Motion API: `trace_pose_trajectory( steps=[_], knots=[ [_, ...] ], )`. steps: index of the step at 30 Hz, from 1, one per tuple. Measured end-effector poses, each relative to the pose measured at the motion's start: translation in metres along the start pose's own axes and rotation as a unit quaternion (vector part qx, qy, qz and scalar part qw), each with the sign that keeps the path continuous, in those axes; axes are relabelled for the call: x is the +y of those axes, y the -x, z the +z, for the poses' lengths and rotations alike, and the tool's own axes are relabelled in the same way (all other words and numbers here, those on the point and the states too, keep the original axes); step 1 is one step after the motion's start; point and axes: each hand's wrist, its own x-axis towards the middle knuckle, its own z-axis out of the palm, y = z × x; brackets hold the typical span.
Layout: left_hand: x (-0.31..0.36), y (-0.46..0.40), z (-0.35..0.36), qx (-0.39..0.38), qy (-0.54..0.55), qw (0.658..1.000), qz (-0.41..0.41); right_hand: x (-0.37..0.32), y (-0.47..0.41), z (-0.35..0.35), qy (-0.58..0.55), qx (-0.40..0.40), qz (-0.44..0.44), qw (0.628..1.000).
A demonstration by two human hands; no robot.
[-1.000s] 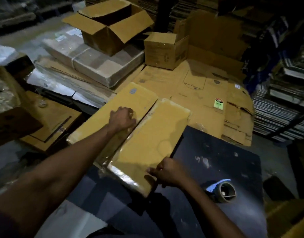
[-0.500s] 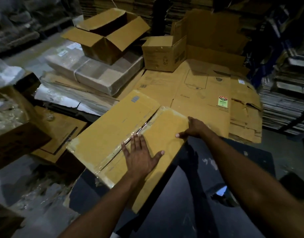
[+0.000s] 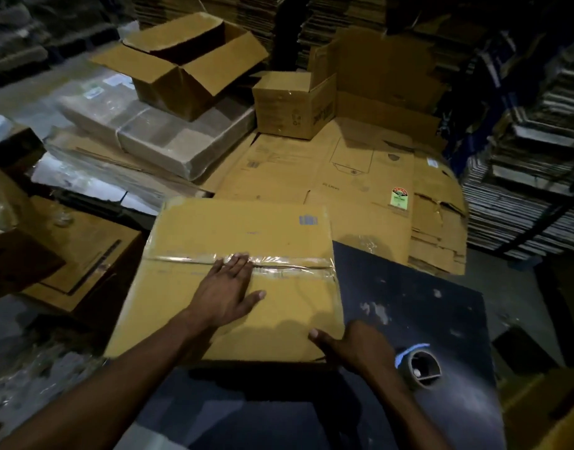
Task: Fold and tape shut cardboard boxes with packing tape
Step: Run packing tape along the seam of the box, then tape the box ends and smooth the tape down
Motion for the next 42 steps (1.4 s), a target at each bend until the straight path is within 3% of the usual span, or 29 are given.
trace_pose_trajectory(
  steps=[2, 5, 8, 13, 18, 21, 24, 26, 27, 29, 32, 35, 38, 42],
  knots=[
    [0.009, -0.005, -0.007, 0.009, 0.012, 1.0, 0.02, 0.004, -0.007, 0.004, -0.026, 0.011, -0.026, 0.999],
    [0.048, -0.014, -0.011, -0.018, 0.028, 0.999, 0.027, -0.002, -0.03, 0.0, -0.117, 0.1, -0.109, 0.982],
    [0.086, -0.022, -0.001, -0.051, 0.02, 0.999, 0.004, -0.017, -0.053, -0.002, -0.074, 0.146, -0.204, 0.965],
    [0.093, -0.014, 0.007, -0.045, 0.025, 0.999, 0.016, -0.019, -0.038, 0.027, -0.087, 0.152, -0.213, 0.961],
    [0.073, -0.003, 0.003, -0.046, 0.003, 0.987, 0.157, -0.035, 0.015, 0.048, 0.036, 0.157, -0.087, 0.983],
    [0.048, -0.012, -0.006, -0.02, -0.049, 0.953, 0.299, -0.052, 0.052, 0.041, 0.137, 0.126, -0.081, 0.979],
    [0.033, -0.028, -0.022, 0.064, -0.061, 0.91, 0.405, -0.037, 0.057, 0.016, 0.102, 0.086, -0.094, 0.987],
    [0.043, -0.026, -0.033, 0.133, -0.038, 0.919, 0.369, -0.012, 0.041, -0.003, 0.066, 0.113, -0.116, 0.985],
    [0.057, -0.019, -0.039, 0.127, -0.031, 0.94, 0.315, 0.004, 0.028, -0.01, 0.067, 0.132, -0.136, 0.98],
    [0.102, 0.005, -0.037, 0.041, 0.0, 0.983, 0.181, 0.035, -0.002, -0.017, 0.086, 0.134, -0.155, 0.975],
    [0.176, 0.045, -0.005, -0.003, 0.053, 0.995, 0.087, 0.074, -0.041, -0.007, 0.108, 0.083, -0.176, 0.975],
    [0.2, 0.061, 0.035, 0.016, 0.012, 0.995, 0.096, 0.092, -0.044, 0.009, 0.134, 0.108, -0.208, 0.963],
    [0.179, 0.047, 0.05, 0.042, -0.044, 0.986, 0.158, 0.102, -0.032, 0.013, 0.113, 0.123, -0.235, 0.957],
    [0.138, 0.022, 0.043, 0.042, -0.094, 0.969, 0.225, 0.154, -0.028, 0.011, -0.094, 0.207, -0.227, 0.947]
  ],
)
